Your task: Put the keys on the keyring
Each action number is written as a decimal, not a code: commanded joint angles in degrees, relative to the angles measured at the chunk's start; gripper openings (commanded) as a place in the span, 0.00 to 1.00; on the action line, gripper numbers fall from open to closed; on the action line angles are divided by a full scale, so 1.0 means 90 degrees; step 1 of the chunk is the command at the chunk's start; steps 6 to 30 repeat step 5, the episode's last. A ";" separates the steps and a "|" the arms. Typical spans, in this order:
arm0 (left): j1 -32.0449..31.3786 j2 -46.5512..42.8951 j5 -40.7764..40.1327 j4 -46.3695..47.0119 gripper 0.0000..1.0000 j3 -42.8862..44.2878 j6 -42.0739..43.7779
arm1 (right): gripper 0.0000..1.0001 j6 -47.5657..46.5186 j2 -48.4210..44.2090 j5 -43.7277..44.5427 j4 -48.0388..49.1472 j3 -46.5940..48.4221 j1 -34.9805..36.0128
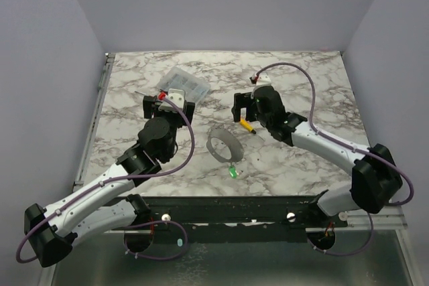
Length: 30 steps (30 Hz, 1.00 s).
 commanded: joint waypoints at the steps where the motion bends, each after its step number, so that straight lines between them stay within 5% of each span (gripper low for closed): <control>1: 0.0029 -0.0059 0.0176 0.0042 0.90 -0.0008 -0.0058 | 1.00 0.0107 -0.0502 -0.0565 0.1164 -0.0644 0.0012; 30: 0.0034 -0.0011 0.0166 0.0040 0.90 0.0002 -0.0039 | 1.00 0.0214 -0.0521 -0.0443 0.0760 -0.0439 0.0015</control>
